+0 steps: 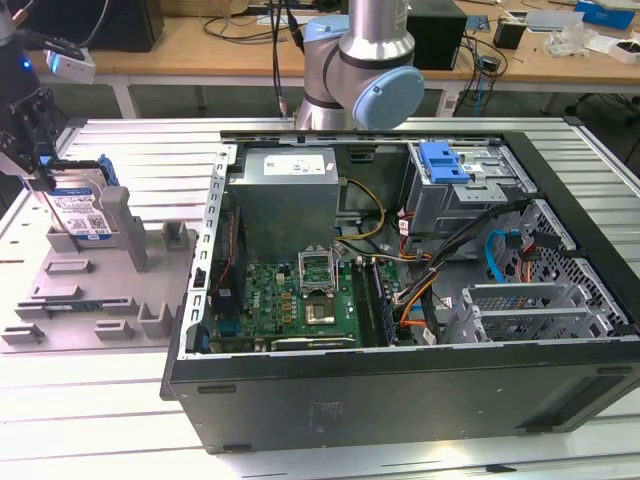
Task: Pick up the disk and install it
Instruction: 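Pick up the disk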
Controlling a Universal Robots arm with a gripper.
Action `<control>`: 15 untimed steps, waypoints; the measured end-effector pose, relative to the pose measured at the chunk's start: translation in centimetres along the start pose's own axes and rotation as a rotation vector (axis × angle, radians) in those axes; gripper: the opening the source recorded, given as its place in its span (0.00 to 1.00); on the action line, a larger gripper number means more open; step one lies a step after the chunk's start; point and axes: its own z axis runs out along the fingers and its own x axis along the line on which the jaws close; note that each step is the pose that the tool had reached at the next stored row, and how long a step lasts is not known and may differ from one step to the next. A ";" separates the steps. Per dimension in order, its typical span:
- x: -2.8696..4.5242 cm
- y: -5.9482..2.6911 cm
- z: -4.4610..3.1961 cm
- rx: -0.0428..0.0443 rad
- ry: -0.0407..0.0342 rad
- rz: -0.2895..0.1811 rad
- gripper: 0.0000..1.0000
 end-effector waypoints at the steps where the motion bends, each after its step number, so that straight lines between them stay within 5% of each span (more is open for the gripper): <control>1: 0.00 0.00 0.02 0.0000 0.0000 0.000 0.44; 15: 0.00 -0.01 0.23 -0.0001 0.0000 0.000 0.44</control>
